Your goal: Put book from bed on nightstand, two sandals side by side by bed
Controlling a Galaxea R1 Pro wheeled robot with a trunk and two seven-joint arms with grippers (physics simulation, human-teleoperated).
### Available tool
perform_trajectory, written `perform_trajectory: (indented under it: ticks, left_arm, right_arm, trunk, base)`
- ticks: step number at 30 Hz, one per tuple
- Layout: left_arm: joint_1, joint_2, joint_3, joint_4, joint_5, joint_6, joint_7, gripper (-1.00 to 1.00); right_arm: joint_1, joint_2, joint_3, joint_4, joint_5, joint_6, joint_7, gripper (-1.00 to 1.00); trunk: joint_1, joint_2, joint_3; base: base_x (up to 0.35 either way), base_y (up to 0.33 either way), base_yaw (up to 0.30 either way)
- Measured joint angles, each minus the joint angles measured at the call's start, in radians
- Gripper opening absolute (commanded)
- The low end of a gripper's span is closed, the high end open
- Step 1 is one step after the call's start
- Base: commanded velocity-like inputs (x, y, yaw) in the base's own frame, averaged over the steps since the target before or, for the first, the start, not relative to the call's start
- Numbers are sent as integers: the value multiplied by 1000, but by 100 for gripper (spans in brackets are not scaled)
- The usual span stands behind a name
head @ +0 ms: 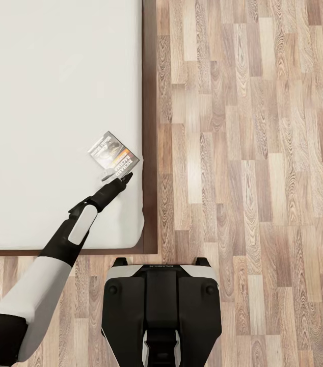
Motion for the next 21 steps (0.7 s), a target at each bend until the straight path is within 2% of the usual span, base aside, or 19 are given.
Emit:
perform_trajectory:
  ticks: [21]
  left_arm:
    - [-2,0,0,-2,-1,0,3,100]
  right_arm:
    - [0,0,1,0,0,0,0,100]
  trunk:
    - [0,0,0]
  base:
    - [0,0,0]
